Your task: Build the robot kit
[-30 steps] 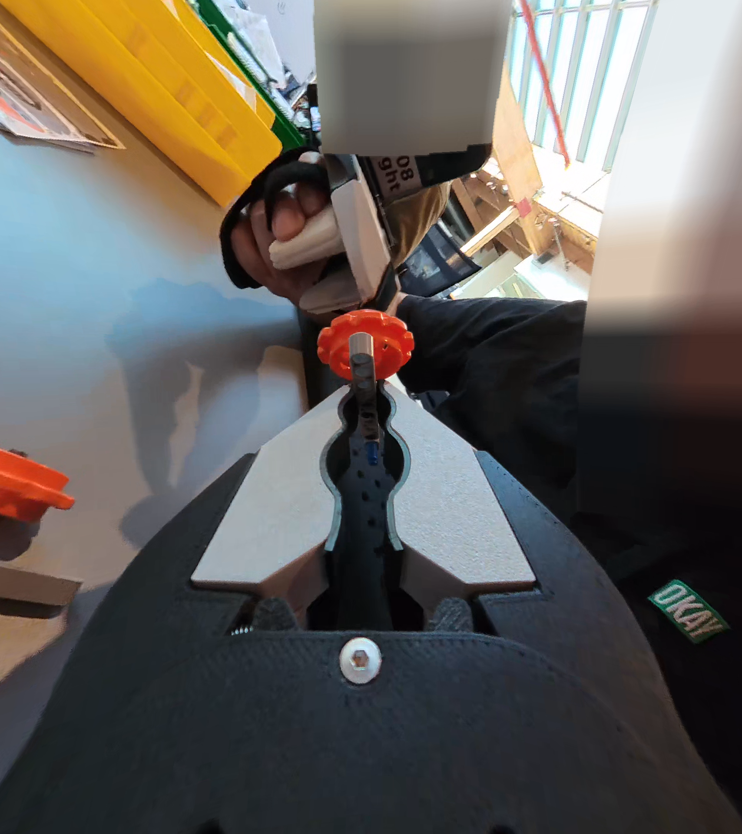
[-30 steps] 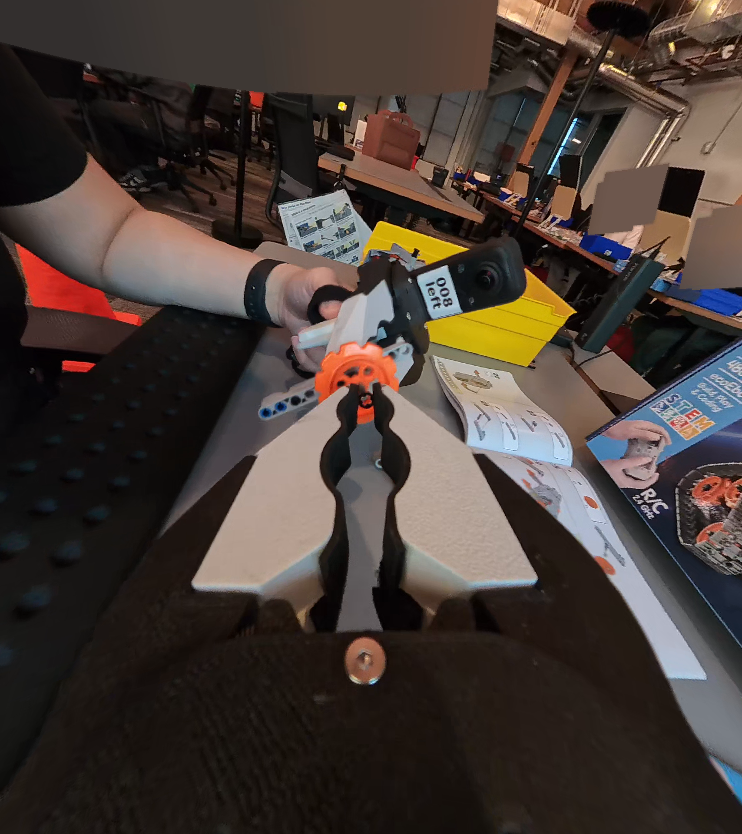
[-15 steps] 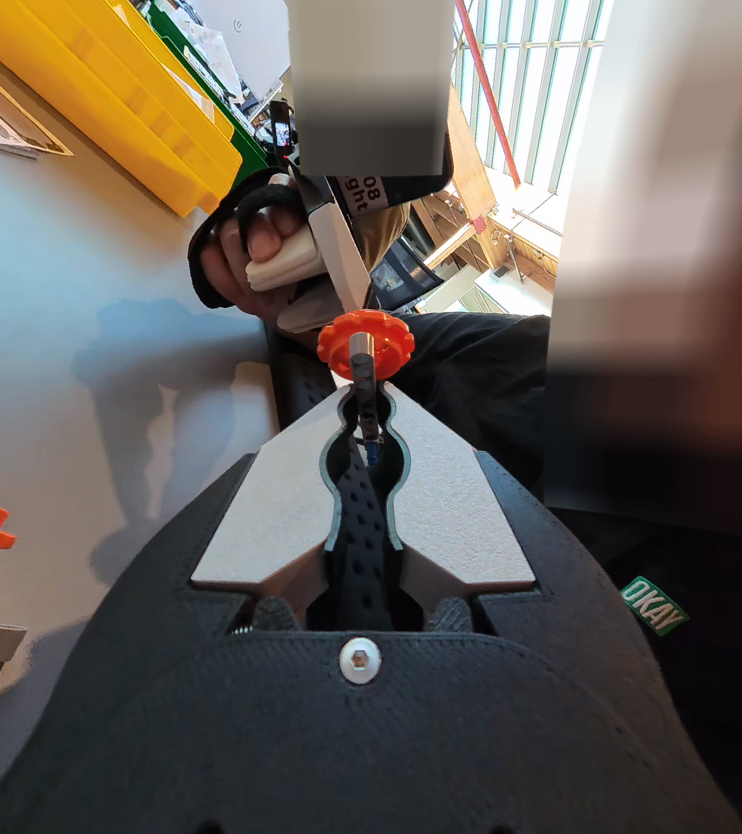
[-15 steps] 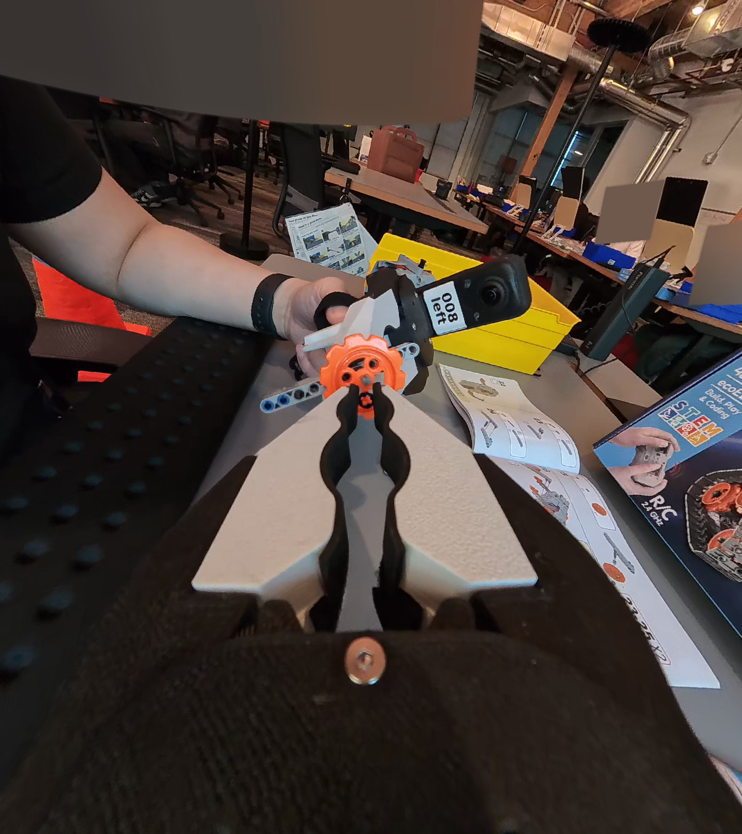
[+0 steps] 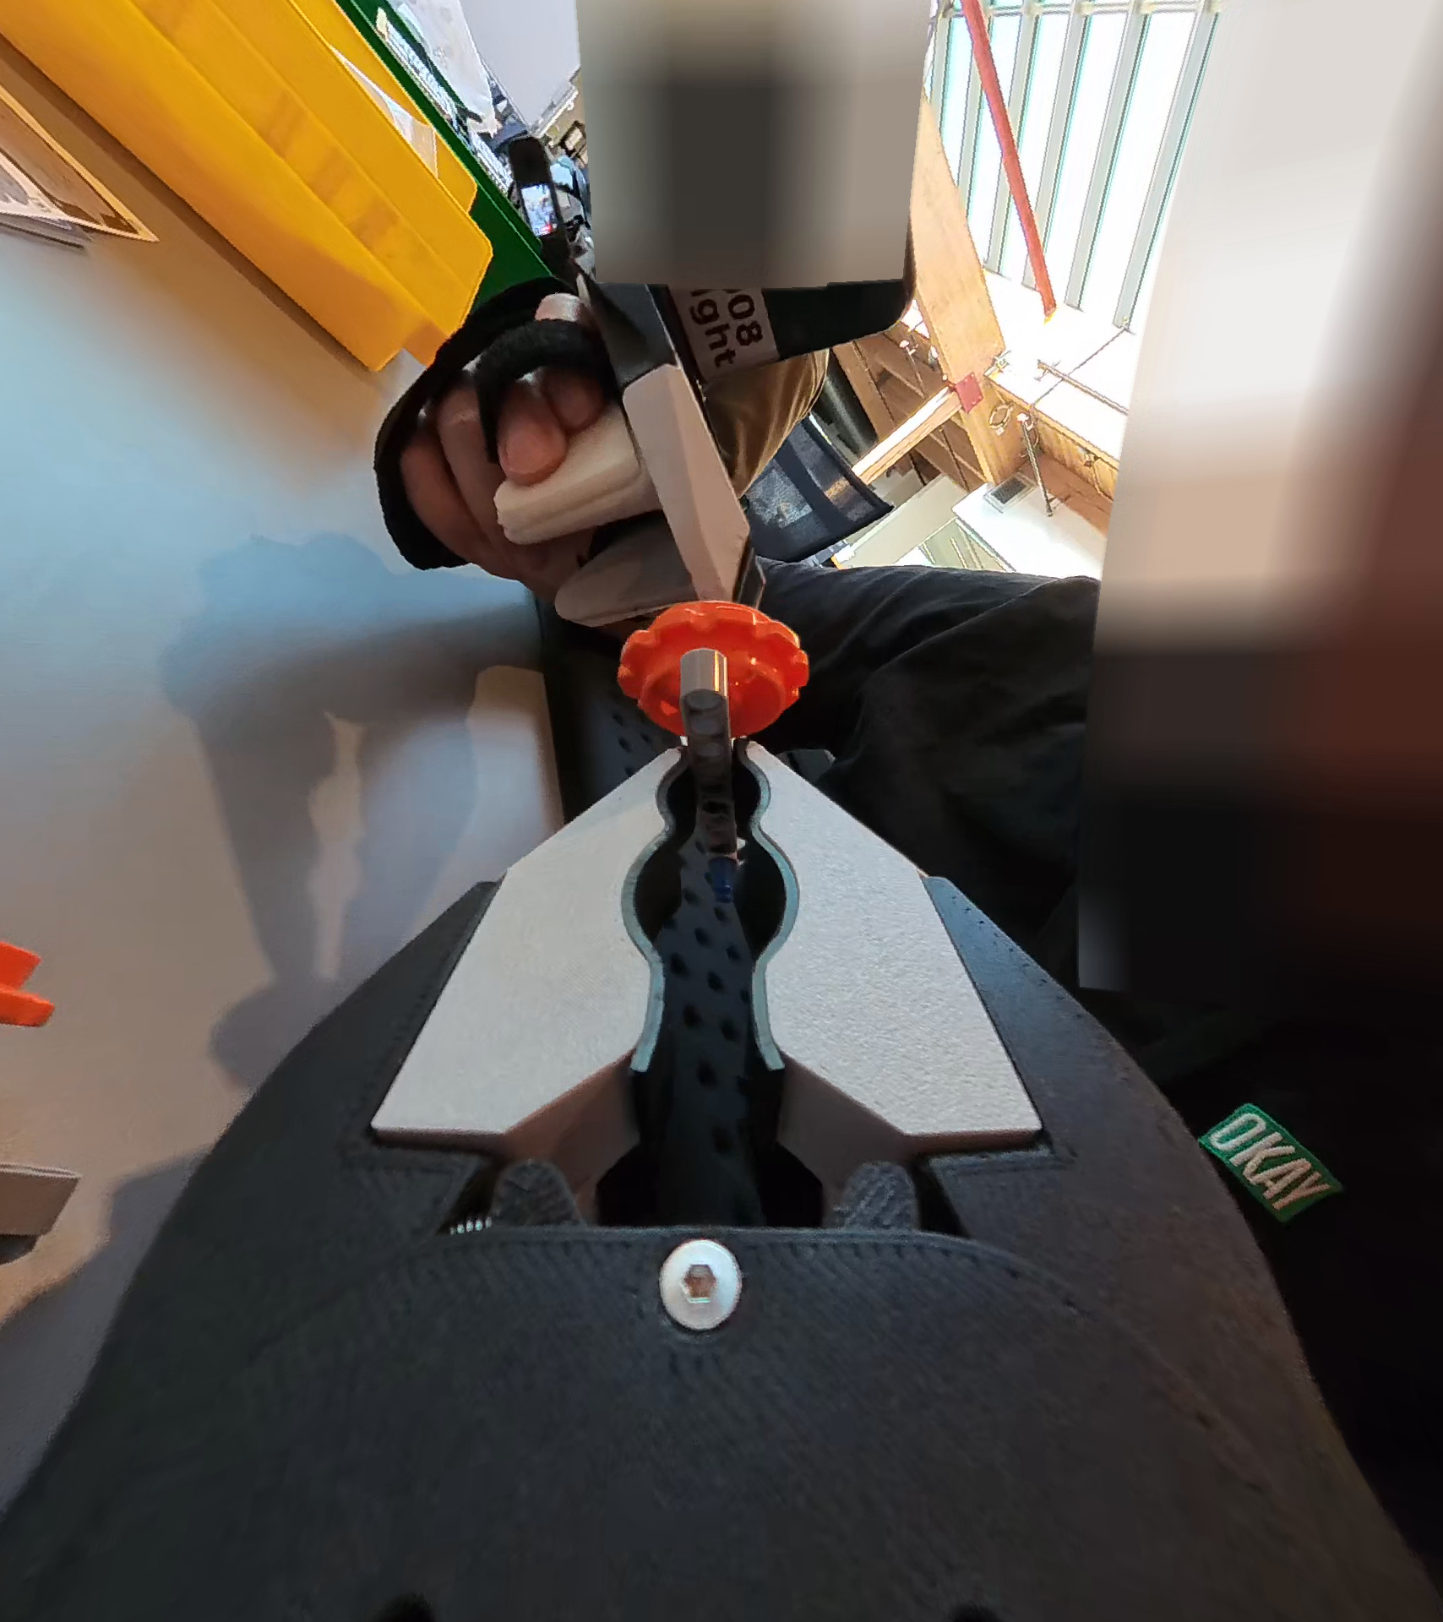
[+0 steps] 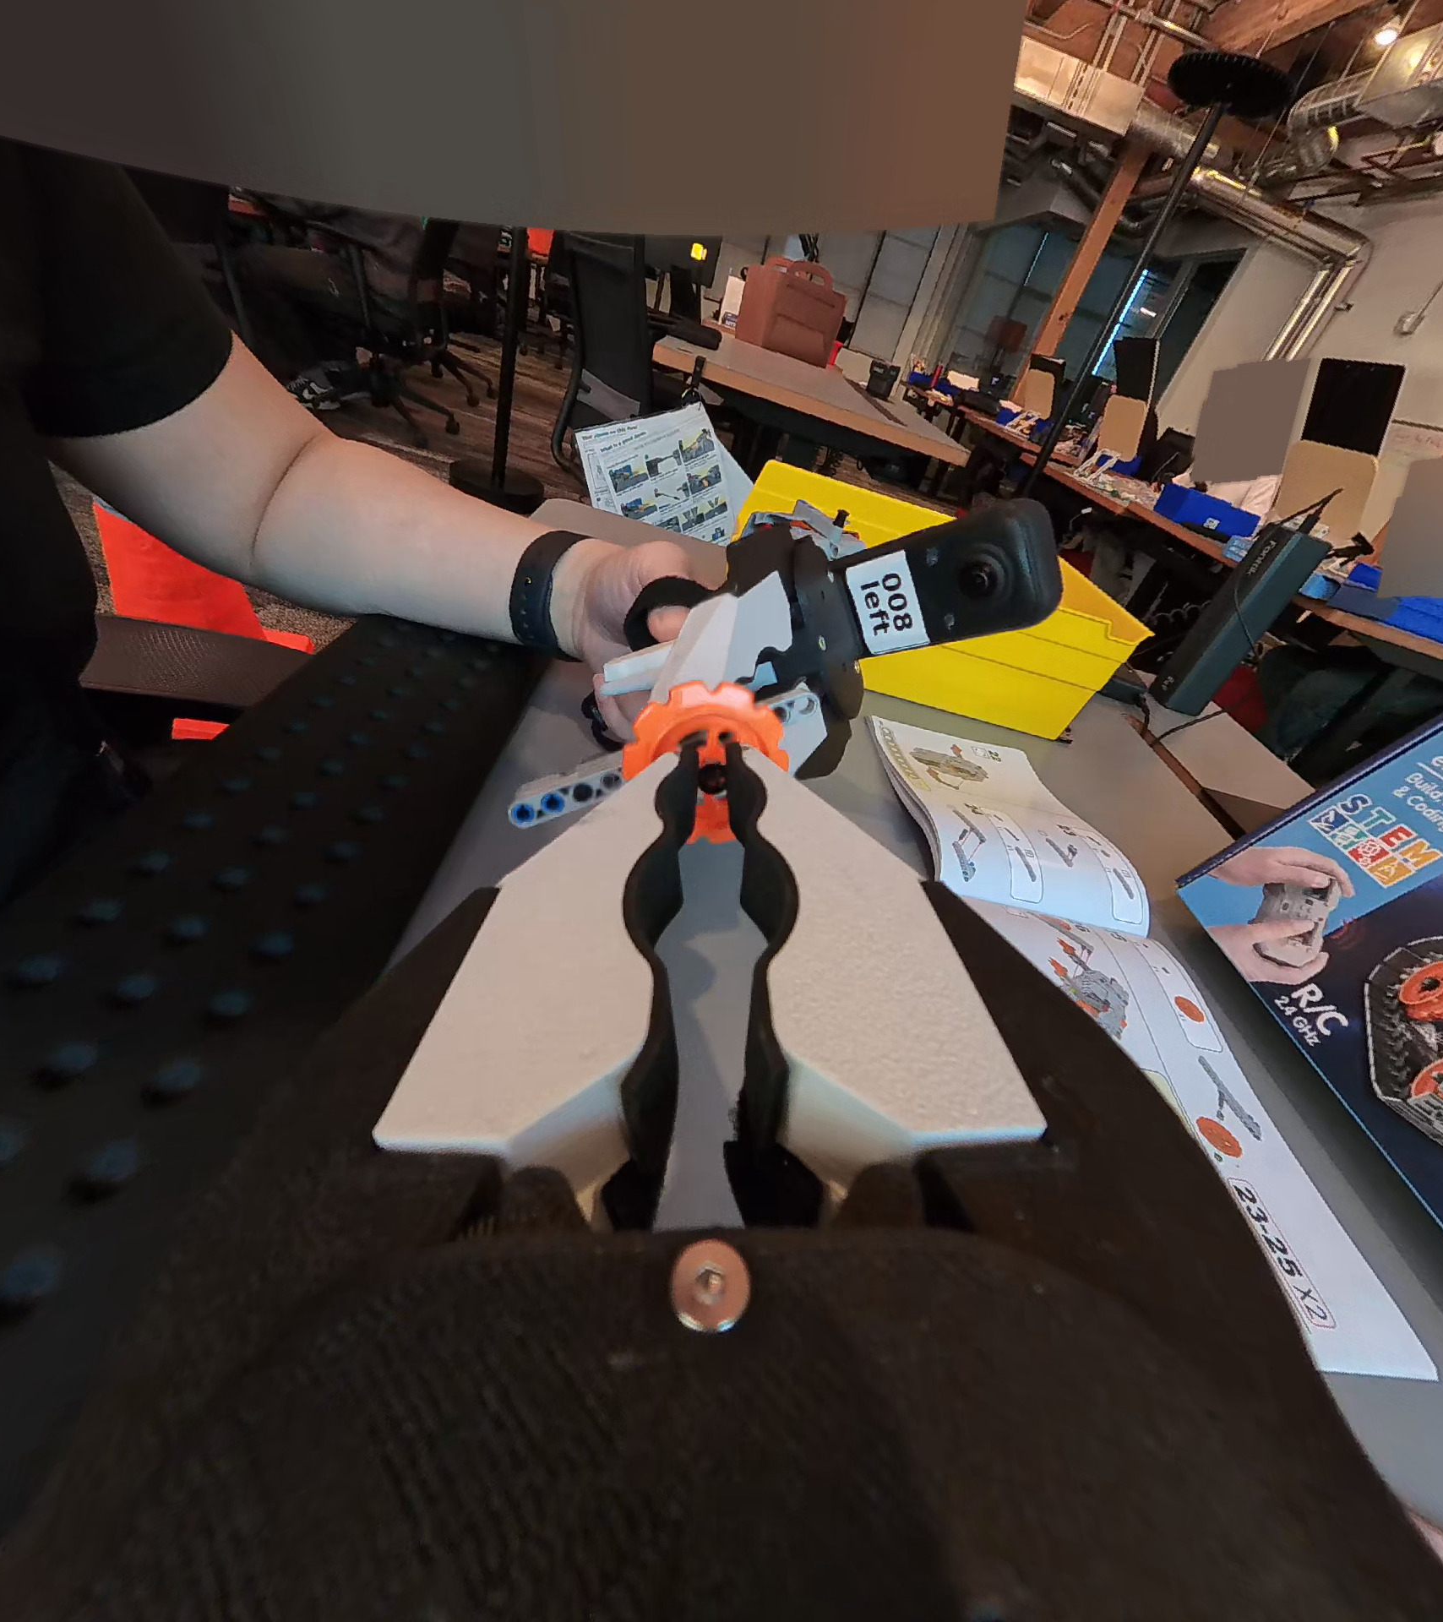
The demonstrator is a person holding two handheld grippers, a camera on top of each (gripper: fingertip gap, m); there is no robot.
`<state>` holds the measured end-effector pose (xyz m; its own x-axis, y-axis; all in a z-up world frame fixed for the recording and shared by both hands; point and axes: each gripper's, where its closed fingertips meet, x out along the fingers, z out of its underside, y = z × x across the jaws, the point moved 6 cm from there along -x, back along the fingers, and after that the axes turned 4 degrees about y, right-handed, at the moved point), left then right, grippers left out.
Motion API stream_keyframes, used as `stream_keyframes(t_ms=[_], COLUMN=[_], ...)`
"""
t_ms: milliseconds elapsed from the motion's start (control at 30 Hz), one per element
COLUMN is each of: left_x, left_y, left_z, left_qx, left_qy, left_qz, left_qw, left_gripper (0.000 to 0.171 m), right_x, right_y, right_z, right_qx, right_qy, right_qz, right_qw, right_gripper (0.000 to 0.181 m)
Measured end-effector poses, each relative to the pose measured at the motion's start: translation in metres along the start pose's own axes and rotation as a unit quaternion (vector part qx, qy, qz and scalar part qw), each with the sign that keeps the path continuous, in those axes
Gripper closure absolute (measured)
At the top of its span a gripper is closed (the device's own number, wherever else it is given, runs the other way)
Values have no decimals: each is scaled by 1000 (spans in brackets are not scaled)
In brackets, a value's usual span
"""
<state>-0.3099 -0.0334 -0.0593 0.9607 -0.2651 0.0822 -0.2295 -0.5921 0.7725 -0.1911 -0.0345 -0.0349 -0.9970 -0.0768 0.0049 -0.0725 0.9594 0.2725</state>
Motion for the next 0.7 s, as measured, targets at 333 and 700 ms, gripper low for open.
stream_keyframes(t_ms=[333,700], left_x=[3,7], left_y=[2,8], left_z=[3,2], left_qx=[4,11], left_qy=[-12,-5], left_qz=[4,23], left_qw=[1000,1000], left_gripper=[166,166], right_x=[1,-1], right_y=[-3,-6], right_z=[1,-8], right_qx=[45,27], right_qy=[24,38], right_qz=[-41,-32], right_qw=[998,998], right_gripper=[177,177])
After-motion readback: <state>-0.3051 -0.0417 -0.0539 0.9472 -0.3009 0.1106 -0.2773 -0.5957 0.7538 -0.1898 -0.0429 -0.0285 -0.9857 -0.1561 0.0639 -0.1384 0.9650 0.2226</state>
